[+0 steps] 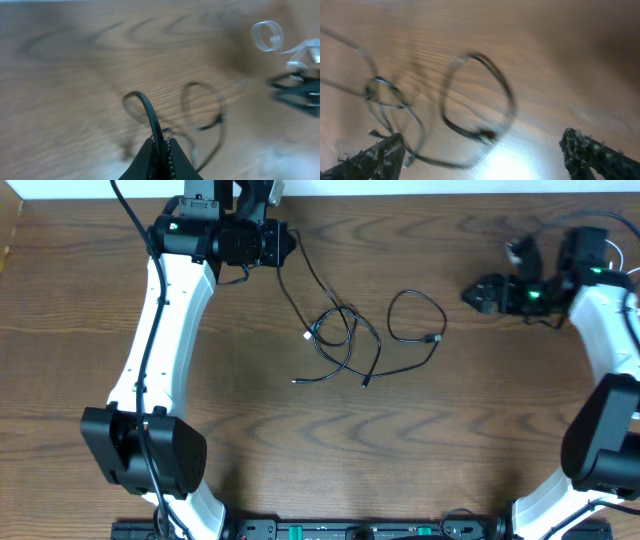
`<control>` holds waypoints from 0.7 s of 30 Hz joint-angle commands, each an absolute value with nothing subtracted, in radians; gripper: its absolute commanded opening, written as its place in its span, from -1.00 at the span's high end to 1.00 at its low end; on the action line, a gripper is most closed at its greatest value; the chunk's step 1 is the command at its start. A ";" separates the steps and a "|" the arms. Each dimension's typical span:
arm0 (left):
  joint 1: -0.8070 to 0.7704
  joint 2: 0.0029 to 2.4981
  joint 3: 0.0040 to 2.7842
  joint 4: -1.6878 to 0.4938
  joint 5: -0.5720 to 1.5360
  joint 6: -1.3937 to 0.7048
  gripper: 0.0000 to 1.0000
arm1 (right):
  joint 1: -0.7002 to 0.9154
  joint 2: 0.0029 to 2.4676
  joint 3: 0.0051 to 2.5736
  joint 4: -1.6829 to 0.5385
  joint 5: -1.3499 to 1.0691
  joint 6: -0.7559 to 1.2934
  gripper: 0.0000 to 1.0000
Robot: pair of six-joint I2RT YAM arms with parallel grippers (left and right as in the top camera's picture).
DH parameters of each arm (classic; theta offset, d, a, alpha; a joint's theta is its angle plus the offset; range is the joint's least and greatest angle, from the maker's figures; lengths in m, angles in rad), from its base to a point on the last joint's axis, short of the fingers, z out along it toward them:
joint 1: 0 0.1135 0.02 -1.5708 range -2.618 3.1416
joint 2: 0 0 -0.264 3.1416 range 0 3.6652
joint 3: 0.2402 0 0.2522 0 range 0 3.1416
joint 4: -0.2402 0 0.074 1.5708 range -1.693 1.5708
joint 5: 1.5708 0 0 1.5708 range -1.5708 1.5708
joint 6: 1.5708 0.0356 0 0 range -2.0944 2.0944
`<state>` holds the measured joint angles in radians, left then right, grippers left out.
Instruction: Untangle cables
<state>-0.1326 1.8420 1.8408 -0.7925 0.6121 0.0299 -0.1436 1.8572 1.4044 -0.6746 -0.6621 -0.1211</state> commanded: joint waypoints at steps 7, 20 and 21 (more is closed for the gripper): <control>-0.131 1.674 1.848 -0.719 0.835 -0.066 0.85 | 0.219 1.842 1.414 -0.428 -0.649 -0.090 -0.99; -0.131 1.657 1.848 -0.719 0.839 -0.066 0.85 | 0.291 1.903 1.410 -0.437 -0.650 -0.115 -0.55; -0.131 1.657 1.848 -0.719 0.839 -0.066 0.85 | 0.294 1.914 1.410 -0.438 -0.649 -0.118 -0.54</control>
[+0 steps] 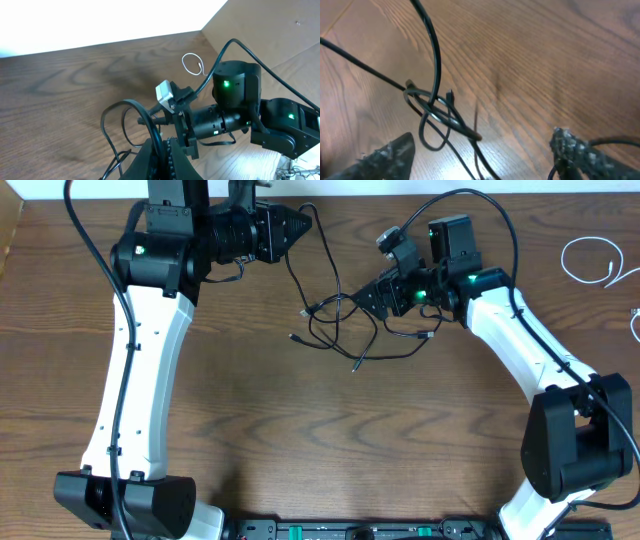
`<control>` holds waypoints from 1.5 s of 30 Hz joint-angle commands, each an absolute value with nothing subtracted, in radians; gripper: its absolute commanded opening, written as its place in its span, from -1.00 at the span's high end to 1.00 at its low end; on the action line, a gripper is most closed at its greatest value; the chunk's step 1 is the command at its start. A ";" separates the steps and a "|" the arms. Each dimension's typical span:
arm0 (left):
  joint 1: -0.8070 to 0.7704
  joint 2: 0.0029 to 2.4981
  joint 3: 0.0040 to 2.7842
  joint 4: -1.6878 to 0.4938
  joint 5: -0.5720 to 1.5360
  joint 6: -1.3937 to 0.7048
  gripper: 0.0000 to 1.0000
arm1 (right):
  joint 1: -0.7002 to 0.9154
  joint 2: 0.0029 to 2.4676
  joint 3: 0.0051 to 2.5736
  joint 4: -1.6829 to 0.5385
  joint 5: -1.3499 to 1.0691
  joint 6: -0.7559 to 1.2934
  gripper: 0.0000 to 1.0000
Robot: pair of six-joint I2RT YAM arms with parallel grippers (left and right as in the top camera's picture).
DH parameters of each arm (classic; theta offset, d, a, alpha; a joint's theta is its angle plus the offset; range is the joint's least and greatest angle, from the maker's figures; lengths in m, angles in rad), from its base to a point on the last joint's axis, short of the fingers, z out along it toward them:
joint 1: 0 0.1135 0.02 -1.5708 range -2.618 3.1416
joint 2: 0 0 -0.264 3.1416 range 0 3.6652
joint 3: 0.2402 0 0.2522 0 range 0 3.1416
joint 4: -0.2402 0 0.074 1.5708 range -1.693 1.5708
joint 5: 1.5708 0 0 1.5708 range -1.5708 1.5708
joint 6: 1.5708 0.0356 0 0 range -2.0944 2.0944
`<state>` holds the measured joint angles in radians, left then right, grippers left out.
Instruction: Untangle cables
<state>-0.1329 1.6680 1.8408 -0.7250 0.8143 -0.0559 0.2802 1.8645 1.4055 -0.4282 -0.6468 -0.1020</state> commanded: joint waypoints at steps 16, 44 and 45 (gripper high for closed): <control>-0.129 1.657 1.848 -0.719 0.868 -0.088 0.85 | 0.358 2.078 1.410 -0.256 -0.145 0.326 0.51; 0.042 1.657 1.848 -0.754 0.573 -0.144 0.85 | 0.064 1.993 1.548 -0.681 -0.352 0.025 -0.15; 0.038 1.657 1.848 -0.757 0.576 -0.144 0.85 | 0.074 1.985 1.559 -0.676 -0.419 0.006 -0.19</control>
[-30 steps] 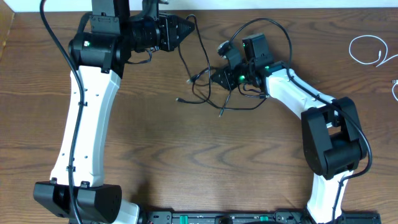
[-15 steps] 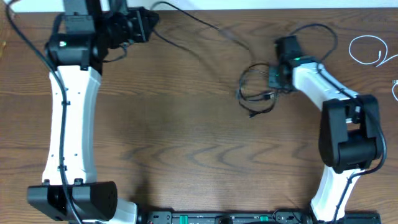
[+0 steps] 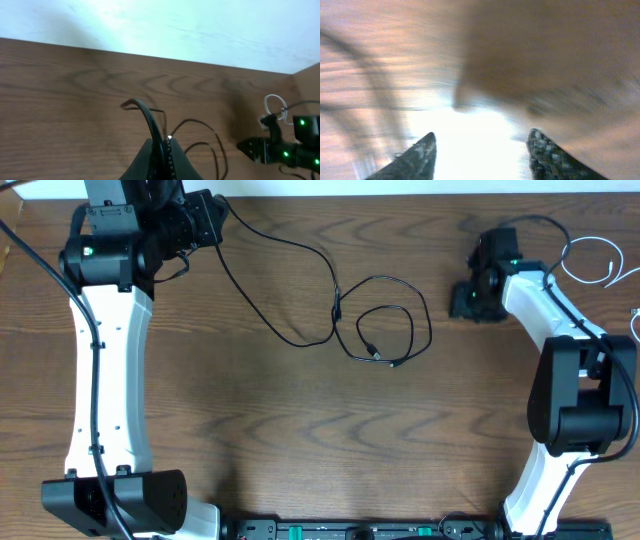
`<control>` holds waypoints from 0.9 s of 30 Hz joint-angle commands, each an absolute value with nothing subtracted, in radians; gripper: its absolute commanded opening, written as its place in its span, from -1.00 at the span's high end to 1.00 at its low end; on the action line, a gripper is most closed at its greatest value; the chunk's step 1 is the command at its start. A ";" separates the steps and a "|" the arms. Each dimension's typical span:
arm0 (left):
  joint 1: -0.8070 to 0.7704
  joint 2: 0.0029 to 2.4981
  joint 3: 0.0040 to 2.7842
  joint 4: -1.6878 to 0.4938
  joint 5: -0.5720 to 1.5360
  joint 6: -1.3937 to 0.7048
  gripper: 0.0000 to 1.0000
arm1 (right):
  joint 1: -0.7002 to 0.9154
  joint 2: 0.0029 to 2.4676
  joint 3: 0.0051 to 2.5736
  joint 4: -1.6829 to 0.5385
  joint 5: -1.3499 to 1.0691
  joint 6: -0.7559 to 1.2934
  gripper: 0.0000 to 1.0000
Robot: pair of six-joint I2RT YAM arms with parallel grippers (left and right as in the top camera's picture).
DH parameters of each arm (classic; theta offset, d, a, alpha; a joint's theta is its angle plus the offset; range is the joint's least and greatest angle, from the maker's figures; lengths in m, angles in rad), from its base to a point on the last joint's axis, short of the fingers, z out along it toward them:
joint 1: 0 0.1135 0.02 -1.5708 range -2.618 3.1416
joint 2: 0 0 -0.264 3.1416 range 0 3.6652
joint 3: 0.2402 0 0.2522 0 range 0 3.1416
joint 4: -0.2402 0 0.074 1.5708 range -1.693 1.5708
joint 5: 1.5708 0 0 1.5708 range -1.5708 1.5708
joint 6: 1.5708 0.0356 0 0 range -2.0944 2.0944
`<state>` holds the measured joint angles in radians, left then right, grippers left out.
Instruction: Untangle cables
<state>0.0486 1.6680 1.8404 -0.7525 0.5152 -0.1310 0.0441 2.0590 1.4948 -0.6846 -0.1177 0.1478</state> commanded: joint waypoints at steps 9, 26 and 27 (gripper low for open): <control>0.016 1.662 1.844 -0.814 0.572 -0.162 0.85 | 0.376 1.983 1.567 -0.550 -0.351 -0.078 -0.35; -0.006 1.662 1.840 -0.833 0.576 -1.054 0.85 | 0.535 1.977 1.569 0.154 -1.149 0.184 -0.72; -0.009 1.662 1.840 -0.833 0.575 -1.054 0.85 | 0.549 1.977 1.569 0.165 -1.122 0.197 -0.72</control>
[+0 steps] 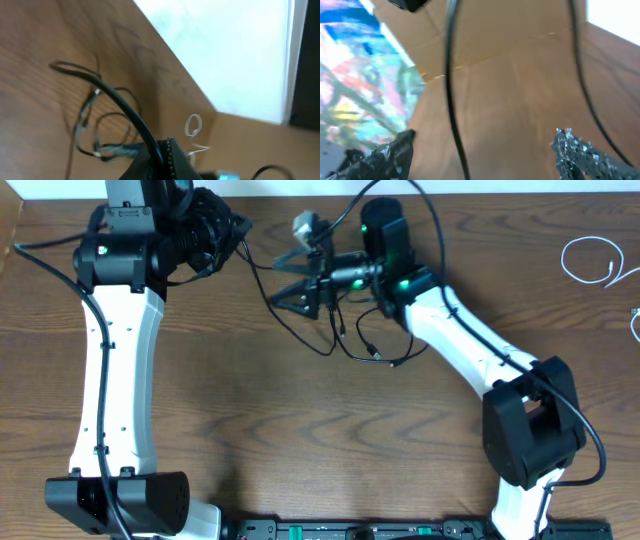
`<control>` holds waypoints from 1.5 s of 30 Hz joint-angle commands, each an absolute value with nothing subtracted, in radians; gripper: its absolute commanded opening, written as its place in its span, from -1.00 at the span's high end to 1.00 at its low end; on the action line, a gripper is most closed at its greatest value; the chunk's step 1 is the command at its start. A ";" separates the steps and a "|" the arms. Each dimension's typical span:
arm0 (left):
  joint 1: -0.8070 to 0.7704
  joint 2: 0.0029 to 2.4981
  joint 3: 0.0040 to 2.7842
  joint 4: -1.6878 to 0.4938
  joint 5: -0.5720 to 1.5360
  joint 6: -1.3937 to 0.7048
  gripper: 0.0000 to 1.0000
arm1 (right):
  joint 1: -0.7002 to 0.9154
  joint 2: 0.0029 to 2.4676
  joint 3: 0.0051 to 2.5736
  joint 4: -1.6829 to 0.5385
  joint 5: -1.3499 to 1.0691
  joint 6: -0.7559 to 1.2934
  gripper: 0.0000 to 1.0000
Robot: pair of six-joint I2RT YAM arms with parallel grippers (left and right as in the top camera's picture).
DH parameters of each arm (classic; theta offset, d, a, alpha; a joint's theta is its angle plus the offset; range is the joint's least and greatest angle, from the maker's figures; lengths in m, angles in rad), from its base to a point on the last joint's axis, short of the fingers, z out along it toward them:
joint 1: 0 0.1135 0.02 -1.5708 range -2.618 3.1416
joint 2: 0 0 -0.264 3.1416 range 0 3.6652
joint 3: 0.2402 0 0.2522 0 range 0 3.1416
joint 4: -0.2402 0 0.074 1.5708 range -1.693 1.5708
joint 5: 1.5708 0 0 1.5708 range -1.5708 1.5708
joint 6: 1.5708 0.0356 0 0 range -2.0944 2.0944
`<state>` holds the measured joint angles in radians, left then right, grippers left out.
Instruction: Untangle cables
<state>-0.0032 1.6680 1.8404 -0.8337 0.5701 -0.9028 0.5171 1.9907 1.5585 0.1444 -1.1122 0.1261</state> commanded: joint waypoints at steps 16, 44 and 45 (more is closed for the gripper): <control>-0.074 1.662 1.840 -0.885 0.397 -0.883 0.24 | 0.504 1.975 1.569 0.167 -0.865 0.373 0.98; -0.076 1.721 1.834 -0.926 0.204 -0.352 -0.64 | -0.266 1.393 1.642 -0.045 -0.773 0.780 0.98; -0.078 1.721 1.834 -0.921 0.220 -0.335 -0.63 | -0.255 1.394 1.642 -0.030 -0.803 0.781 0.98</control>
<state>-0.0788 1.7081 1.8397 -0.9298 0.2039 -0.3908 -0.2634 1.4086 1.6245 -0.0628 -0.6697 0.6914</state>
